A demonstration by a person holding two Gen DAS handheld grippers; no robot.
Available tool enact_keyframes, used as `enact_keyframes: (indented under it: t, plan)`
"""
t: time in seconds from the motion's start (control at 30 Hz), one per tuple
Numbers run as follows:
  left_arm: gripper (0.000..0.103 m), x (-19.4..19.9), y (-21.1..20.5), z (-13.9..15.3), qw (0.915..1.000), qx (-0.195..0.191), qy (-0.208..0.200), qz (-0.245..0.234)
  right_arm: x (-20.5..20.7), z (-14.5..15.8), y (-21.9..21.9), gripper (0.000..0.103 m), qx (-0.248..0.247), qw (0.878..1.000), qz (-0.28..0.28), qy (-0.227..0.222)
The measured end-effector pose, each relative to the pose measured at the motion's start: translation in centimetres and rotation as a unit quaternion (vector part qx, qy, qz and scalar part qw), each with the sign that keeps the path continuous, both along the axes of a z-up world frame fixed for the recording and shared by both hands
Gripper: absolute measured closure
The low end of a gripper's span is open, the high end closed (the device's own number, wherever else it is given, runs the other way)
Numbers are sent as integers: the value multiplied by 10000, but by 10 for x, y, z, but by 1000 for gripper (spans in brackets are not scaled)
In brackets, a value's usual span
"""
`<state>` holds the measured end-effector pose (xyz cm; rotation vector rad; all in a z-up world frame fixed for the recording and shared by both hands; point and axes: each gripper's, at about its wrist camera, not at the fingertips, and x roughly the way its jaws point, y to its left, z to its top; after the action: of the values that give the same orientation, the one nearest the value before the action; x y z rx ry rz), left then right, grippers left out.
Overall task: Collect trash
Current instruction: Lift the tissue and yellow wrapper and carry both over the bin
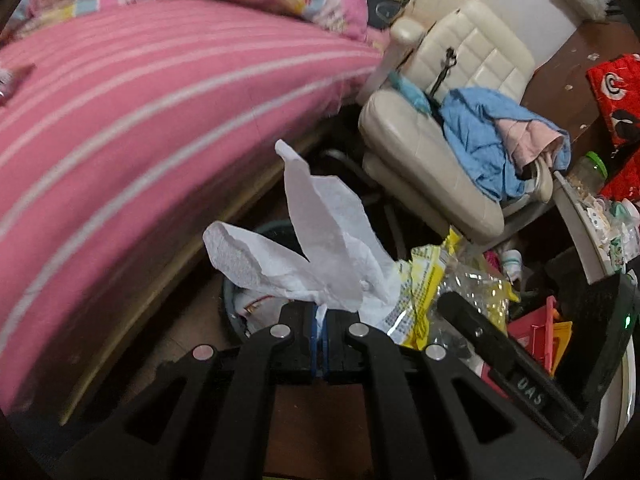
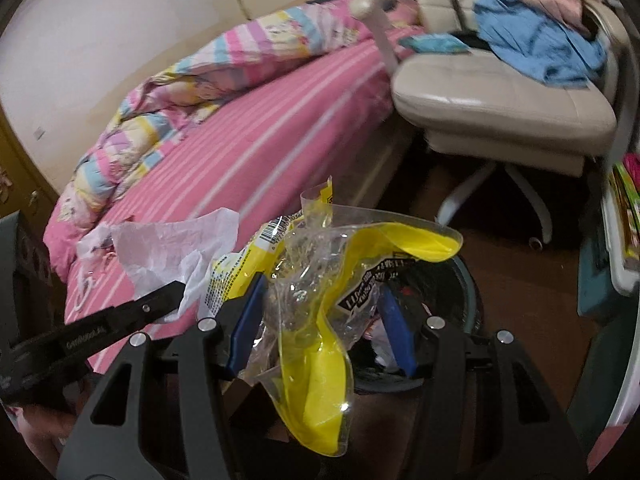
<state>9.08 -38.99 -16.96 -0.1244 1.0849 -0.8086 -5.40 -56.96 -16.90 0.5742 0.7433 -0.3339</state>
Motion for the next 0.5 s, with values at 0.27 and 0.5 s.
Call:
enact_keyframes:
  t: [0.27, 0.5]
  plan:
    - [102, 20, -53, -50, 9978, 439, 389, -312, -5, -45, -32, 47, 208, 9983, -324, 433]
    - [102, 26, -89, -85, 9936, 718, 651, -588, 0, -76, -45, 47, 320, 9956, -425, 765]
